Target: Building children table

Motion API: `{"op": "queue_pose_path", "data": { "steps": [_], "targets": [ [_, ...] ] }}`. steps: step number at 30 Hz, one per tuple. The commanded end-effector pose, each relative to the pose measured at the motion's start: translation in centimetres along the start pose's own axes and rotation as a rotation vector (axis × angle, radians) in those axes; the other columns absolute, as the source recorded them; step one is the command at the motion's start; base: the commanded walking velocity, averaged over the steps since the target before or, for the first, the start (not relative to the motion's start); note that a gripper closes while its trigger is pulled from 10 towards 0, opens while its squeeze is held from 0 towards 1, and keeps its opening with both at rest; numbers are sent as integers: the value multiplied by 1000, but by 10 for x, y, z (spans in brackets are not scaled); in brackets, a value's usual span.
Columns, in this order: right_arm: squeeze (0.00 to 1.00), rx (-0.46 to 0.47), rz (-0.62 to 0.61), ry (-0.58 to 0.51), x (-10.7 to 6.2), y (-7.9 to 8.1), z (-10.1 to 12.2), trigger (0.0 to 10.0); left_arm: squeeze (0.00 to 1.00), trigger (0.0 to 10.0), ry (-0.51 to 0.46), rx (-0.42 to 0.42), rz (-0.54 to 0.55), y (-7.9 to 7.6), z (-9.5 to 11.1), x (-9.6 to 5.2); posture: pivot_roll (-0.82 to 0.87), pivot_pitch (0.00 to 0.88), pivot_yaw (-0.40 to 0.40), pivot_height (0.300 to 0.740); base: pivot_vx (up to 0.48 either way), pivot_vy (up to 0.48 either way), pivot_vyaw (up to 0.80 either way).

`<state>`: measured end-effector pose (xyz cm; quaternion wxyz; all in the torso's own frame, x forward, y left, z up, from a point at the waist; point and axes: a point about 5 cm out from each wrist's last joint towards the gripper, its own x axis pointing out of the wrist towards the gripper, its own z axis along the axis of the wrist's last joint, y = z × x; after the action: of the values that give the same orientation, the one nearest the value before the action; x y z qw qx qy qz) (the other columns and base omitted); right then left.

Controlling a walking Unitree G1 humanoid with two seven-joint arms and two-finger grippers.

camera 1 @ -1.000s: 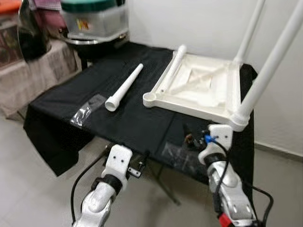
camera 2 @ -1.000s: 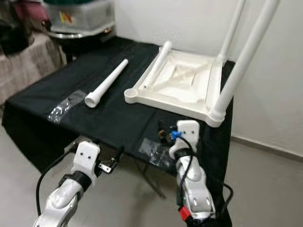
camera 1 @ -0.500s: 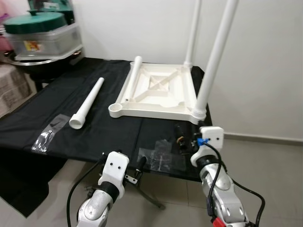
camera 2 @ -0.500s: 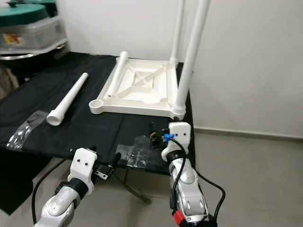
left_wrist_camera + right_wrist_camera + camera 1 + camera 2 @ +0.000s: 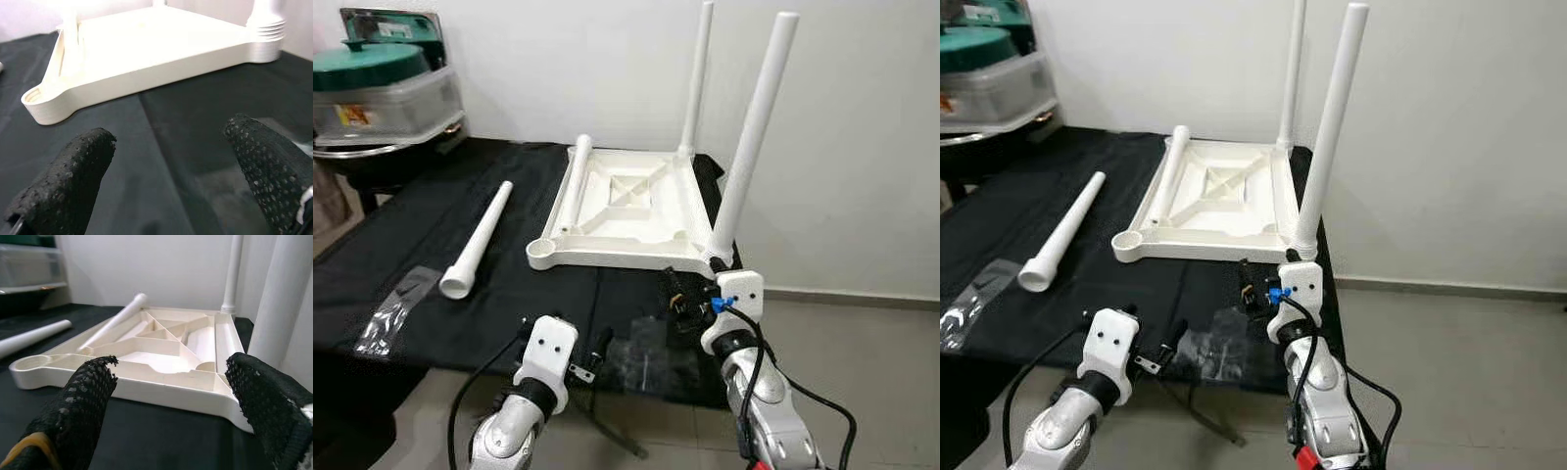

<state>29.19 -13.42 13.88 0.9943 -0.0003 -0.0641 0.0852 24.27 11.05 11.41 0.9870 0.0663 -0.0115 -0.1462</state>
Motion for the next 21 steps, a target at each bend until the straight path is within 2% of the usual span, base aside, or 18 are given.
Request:
{"op": "queue_pose_path", "data": {
  "steps": [1,6,9,10,12,15,20,21],
  "targets": [
    [0,-3,16,-17,5,-1,3,10000,0,10000,22,-15,16,2,-3,0,62,8,-46,740,0,0,0],
    [0,18,89,-48,15,-1,14,10000,0,10000,20,-18,15,3,-3,1,61,11,-45,740,0,0,0],
    [0,17,192,-73,25,4,28,10000,0,10000,21,-24,24,4,-3,1,59,15,-46,740,0,0,0],
    [0,17,192,-73,25,4,28,10000,0,10000,21,-24,24,4,-3,1,59,15,-46,740,0,0,0],
    [0,-8,268,-71,36,8,37,10000,0,10000,20,-29,28,5,-3,1,60,18,-48,740,0,0,0],
    [0,-77,362,-15,54,10,44,10000,0,10000,7,-34,38,6,0,0,65,25,-49,740,0,0,0],
    [0,-89,447,55,66,10,47,10000,0,10000,-3,-35,48,10,4,0,73,32,-49,740,0,0,0],
    [0,-96,469,78,74,10,50,10000,0,10000,-8,-29,58,13,6,0,74,42,-51,740,0,0,0]
  ]
}}
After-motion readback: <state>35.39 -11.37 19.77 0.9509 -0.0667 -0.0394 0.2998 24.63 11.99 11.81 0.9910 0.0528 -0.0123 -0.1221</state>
